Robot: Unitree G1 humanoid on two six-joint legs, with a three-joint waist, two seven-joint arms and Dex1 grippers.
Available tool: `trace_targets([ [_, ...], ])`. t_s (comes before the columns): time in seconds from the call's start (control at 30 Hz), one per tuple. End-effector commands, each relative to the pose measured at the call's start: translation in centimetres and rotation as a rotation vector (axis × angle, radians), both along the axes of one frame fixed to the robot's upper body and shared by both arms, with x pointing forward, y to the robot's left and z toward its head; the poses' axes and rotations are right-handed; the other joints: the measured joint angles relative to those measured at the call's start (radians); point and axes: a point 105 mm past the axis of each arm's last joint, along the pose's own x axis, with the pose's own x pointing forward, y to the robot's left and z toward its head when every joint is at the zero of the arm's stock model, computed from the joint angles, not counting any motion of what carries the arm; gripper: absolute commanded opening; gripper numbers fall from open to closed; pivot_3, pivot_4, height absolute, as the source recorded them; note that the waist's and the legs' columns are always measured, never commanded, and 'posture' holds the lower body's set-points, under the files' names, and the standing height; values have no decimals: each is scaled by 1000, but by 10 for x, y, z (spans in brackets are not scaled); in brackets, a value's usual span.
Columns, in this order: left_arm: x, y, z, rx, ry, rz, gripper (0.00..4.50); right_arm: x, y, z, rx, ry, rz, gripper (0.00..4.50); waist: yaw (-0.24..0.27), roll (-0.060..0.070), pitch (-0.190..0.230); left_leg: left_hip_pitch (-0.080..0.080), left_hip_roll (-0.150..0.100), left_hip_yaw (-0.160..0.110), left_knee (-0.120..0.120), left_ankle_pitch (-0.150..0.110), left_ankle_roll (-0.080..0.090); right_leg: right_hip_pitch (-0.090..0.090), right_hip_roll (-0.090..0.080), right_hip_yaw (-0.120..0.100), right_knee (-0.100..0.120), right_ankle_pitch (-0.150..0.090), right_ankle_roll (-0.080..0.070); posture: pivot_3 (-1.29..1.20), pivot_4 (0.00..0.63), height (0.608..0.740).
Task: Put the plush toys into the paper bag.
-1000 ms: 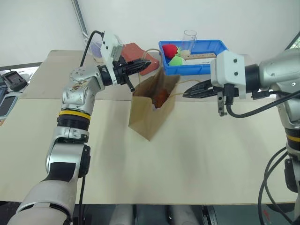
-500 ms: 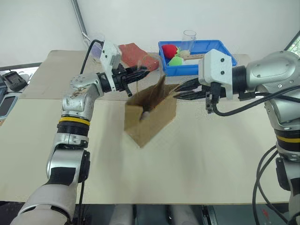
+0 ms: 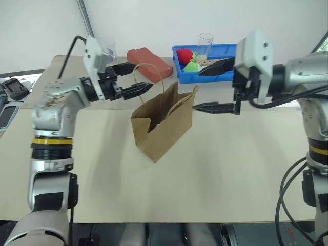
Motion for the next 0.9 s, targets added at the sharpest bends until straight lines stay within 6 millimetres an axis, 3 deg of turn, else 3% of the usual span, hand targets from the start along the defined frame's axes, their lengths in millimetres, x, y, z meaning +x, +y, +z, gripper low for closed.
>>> trace_targets([
  [0.03, -18, 18, 7, -24, 17, 23, 4500, -7, -18, 8, 78, 16, -43, 4455, 1, 0, 0, 1, 0, 0, 0, 0, 0, 0, 0, 0, 0, 0, 0, 0, 150, 740],
  [0.17, -41, 34, -14, -64, 113, 32, 4500, -11, -41, -1, 131, 81, -111, 4455, 2, 0, 0, 0, 0, 0, 0, 0, 0, 1, 0, 0, 0, 0, 0, 0, 150, 740],
  [0.3, -55, 37, -41, -59, 173, 48, 4500, -17, -49, -14, 134, 130, -135, 4455, 4, 0, 0, 1, 0, 0, 0, 0, 0, 1, -1, 0, -1, 0, 0, 0, 150, 740],
  [0.57, -57, 15, -96, -64, 234, 64, 4500, -45, -26, -43, 116, 270, -11, 4455, 6, 0, 0, 5, 0, 2, 0, 1, -1, 4, 0, 1, -3, 0, -1, 0, 150, 740],
  [0.73, -52, 5, -107, -54, 211, 47, 4500, -52, -21, -51, 83, 302, 20, 4455, 4, 0, 0, 6, 0, 3, 1, 1, -1, 4, 0, 2, -2, 0, -1, 0, 150, 740],
  [0.9, -66, -6, -113, -3, 200, -27, 4500, -56, -21, -59, 54, 324, 26, 4455, 3, 0, 0, 6, 0, 3, 1, 1, -1, 4, 0, 2, -3, 0, -1, 0, 150, 740],
])
